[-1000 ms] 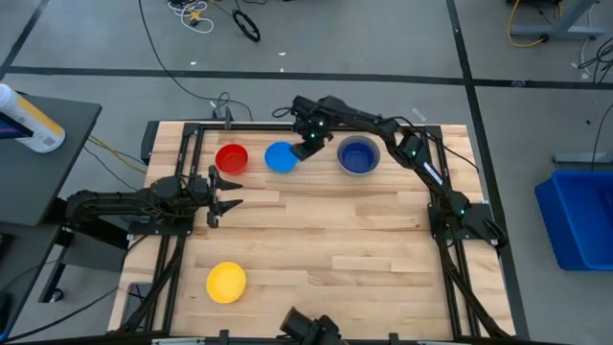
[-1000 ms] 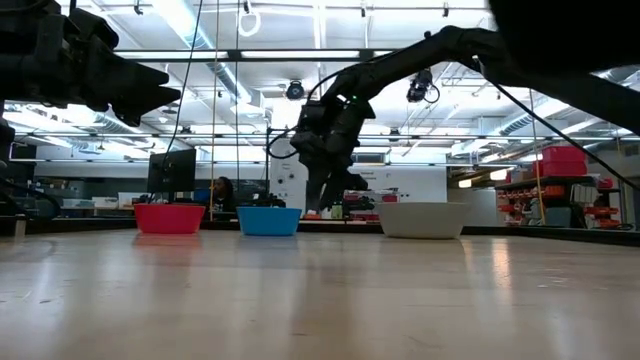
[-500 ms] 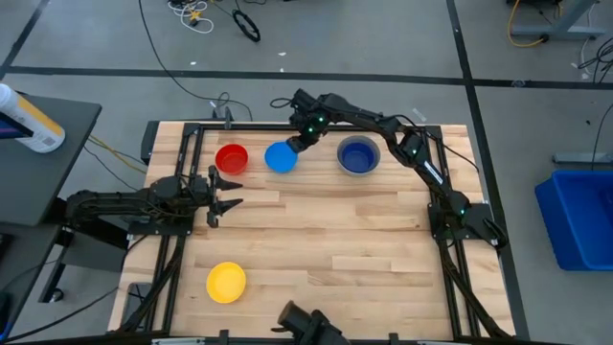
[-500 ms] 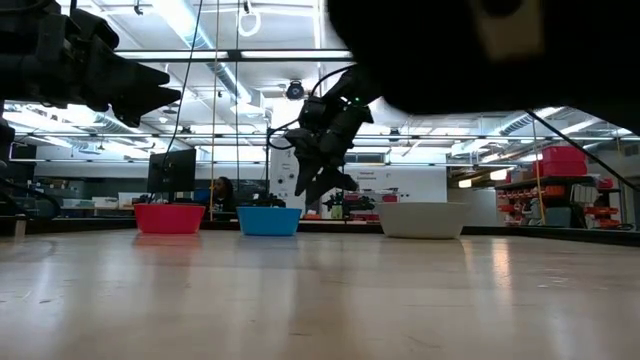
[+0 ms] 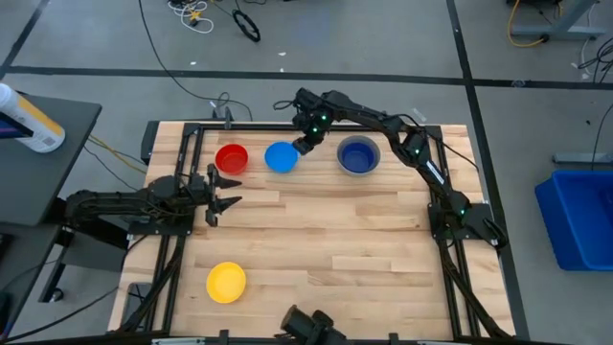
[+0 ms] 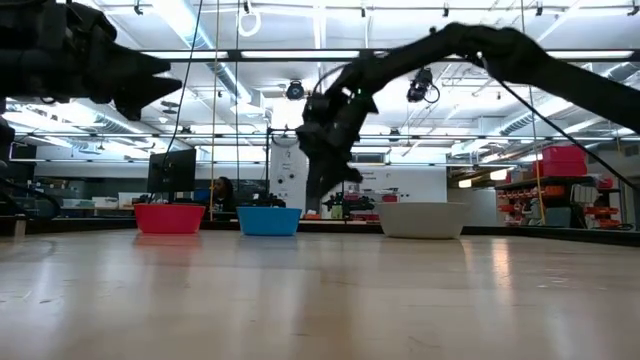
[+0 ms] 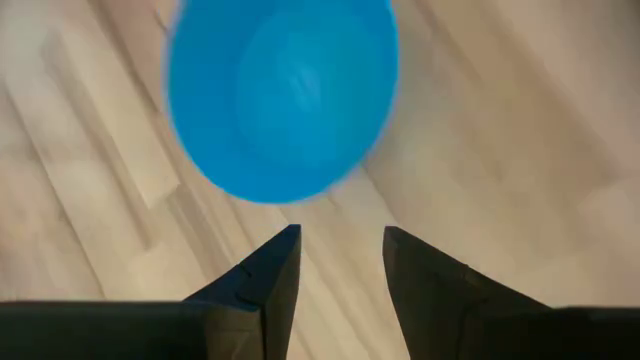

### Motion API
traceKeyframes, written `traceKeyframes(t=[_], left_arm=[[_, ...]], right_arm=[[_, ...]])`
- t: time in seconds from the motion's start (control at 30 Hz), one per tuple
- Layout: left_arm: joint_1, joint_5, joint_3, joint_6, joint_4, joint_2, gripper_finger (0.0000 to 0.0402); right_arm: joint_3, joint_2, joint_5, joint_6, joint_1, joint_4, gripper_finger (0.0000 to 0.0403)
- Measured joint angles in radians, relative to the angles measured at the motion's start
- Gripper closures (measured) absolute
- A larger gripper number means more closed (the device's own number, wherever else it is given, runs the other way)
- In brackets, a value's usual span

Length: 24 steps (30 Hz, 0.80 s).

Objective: Nest bowls inside each other
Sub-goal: Stack the light blue bowl on the dark blue bowl

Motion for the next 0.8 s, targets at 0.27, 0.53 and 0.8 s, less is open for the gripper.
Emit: traceKeyframes(t=[0.27, 0.53, 0.8], left_arm=[[0.0, -0.046, 0.003, -0.011, 0.255, 0.336, 0.0178], [0.026, -0.142, 0.26, 0.054, 0.337, 0.956, 0.0178], [0.184, -0.148, 0.495, 0.11, 0.214, 1.275, 0.0178]], right_arm=[[0.0, -0.18, 0.003, -0.144, 0.11, 0.207, 0.0226], [0.001, -0.337, 0.224, -0.214, 0.284, 0.078, 0.0207], [-0.186, -0.457, 0.469, -0.178, 0.438, -0.025, 0.0194]])
